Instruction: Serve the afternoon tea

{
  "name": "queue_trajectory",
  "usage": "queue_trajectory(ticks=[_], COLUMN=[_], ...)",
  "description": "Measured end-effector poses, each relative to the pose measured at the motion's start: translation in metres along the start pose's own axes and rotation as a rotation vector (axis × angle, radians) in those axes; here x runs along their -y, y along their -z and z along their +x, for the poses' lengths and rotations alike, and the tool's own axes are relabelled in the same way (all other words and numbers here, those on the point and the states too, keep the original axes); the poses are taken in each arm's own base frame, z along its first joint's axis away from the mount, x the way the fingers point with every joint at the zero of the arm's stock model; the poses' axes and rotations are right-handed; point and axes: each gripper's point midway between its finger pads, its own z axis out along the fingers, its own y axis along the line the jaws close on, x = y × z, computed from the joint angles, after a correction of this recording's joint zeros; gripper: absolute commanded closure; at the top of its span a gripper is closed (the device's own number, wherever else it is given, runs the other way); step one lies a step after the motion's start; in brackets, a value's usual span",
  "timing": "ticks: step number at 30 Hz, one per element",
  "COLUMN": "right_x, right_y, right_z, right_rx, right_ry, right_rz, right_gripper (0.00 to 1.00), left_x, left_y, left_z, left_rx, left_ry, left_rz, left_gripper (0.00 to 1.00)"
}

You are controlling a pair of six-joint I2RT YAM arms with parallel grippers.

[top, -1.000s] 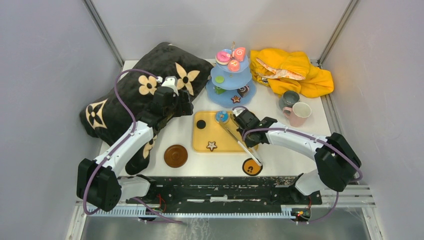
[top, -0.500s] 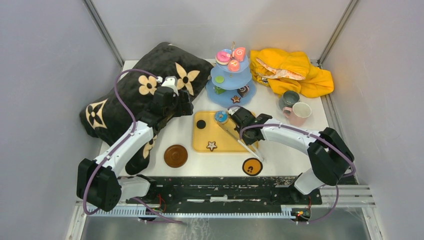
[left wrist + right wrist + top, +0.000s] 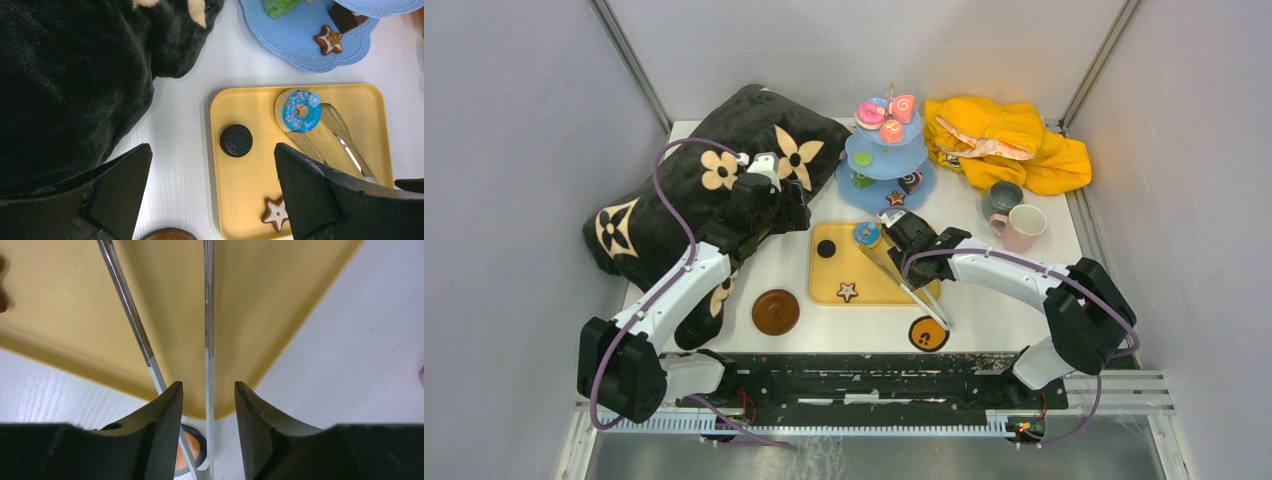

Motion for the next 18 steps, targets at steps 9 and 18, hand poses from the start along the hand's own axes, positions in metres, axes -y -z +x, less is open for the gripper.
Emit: queue_trajectory(ticks=[9,18], right_x=[0.000,-0.013], right_y=[0.027,0.021], right_z=[-0.005,0.017], right_rx=[0.111,0.104], right_ry=[-0.078,-0.093], right_rz=[-0.042,-0.114], right_gripper=[0.11,0.06], left_x=[0.000,0.000], left_y=[0.000,0.000], left_z=[0.000,0.000], left_rx=[0.000,-0.001], left_ry=[0.000,0.000], left_rz=[0.000,0.001], left_gripper=[0.00,0.00])
